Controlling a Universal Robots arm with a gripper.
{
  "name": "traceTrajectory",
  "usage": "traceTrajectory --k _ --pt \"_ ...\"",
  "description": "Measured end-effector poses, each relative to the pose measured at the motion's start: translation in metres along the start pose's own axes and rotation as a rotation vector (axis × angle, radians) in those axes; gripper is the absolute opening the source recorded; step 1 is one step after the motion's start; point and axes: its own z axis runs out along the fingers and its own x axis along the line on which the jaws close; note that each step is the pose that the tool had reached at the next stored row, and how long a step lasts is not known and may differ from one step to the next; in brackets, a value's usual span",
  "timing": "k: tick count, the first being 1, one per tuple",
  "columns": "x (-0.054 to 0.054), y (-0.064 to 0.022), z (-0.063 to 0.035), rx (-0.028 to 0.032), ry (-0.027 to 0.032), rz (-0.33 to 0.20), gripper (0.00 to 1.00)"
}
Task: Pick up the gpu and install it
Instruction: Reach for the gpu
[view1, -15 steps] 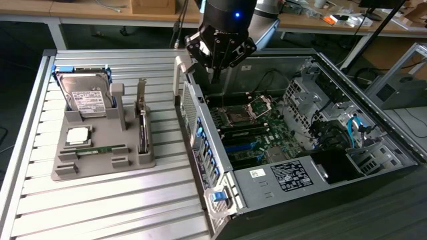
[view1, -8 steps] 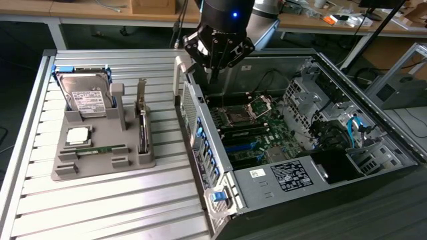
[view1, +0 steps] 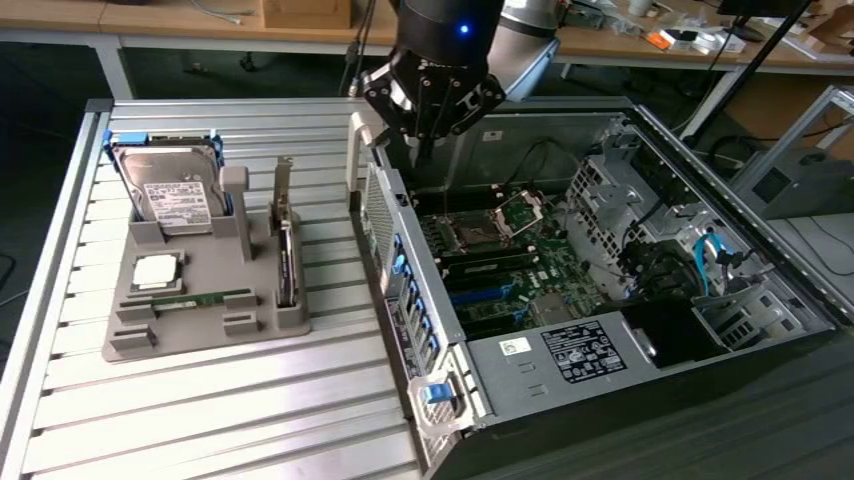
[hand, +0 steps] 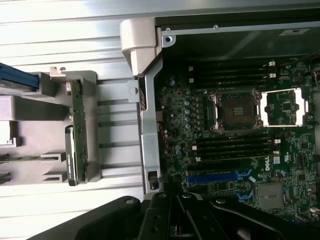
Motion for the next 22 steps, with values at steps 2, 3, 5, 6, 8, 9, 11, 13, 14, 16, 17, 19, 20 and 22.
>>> traceTrajectory --k 2,3,5,6,8,9,11,13,14,16,17,19,20,22 --pt "0.001 -0.0001 0.0 0.0 0.0 0.0 0.11" --pt "0.002 -0.0002 -0.0001 0.0001 0.0001 0.0 0.11" --pt "0.003 -0.0002 -0.0001 0.0 0.0 0.0 0.11" --pt "0.004 -0.0003 -0.0001 0.0 0.0001 0.0 0.11" --pt "0.005 -0.0004 -0.0001 0.0 0.0 0.0 0.11" --pt "0.005 -0.0004 -0.0002 0.0 0.0 0.0 0.11" --pt "0.007 -0.0005 -0.0002 0.0 0.0001 0.0 0.11" --pt "0.008 -0.0006 -0.0002 0.0 0.0 0.0 0.11" --pt "0.008 -0.0006 -0.0003 0.0001 0.0 0.0 0.11" --pt "0.01 -0.0007 -0.0003 0.0 0.0 0.0 0.11" --pt "0.01 -0.0008 -0.0003 0.0 0.0 0.0 0.11" --pt "0.011 -0.0009 -0.0003 0.0 0.0 0.0 0.11" --pt "0.012 -0.0009 -0.0004 0.0 0.0 0.0 0.11" --pt "0.013 -0.001 -0.0004 0.0 0.0 0.0 0.11"
